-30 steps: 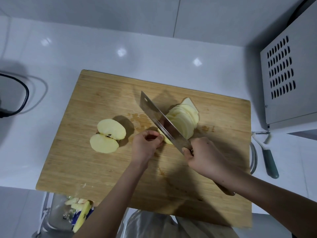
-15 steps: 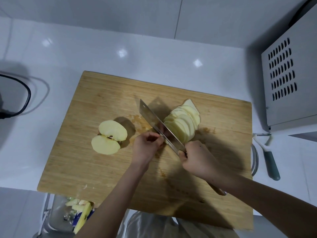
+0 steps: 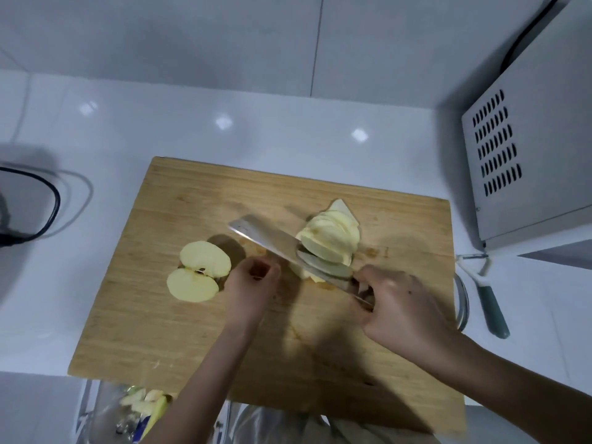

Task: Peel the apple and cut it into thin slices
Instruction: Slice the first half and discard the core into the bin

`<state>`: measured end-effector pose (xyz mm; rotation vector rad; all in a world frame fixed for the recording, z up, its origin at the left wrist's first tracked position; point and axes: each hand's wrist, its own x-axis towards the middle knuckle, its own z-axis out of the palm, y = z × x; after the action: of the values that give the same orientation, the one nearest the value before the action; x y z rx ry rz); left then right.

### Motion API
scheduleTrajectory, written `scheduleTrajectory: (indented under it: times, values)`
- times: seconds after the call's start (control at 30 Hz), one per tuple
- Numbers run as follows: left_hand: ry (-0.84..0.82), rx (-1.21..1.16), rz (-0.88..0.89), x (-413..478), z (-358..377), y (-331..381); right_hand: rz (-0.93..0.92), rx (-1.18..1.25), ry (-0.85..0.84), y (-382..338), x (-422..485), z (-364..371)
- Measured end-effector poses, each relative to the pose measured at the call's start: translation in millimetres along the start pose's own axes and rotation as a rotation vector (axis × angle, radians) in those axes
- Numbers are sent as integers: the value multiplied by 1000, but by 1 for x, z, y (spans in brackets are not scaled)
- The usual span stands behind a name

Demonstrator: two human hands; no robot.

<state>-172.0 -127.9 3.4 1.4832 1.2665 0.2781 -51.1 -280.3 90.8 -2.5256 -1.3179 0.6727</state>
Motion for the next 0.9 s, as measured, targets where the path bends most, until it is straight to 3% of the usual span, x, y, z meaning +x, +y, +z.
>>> scheduleTrajectory:
  times: [0.1, 0.2, 0.3, 0.4, 0.5, 0.63, 0.9]
  values:
    - [152, 46, 103, -16, -20, 5, 12, -85, 27, 12, 1, -1]
    - [191, 36, 403, -31, -30, 20, -6, -136, 60, 19, 4, 3]
    - [138, 300, 804, -30, -16, 39, -37, -179, 103, 21, 8, 9]
    - [-102, 602, 1015, -18, 18, 48, -78, -244, 140, 22, 12, 16]
    - [-390, 827, 1012, -9, 38, 45, -129, -267, 202, 24, 12, 16]
    - [-561, 919, 956, -1, 40, 42, -172, -306, 248, 31, 6, 18]
    - [-590, 874, 810, 26, 29, 34, -180, -383, 249, 48, -7, 15]
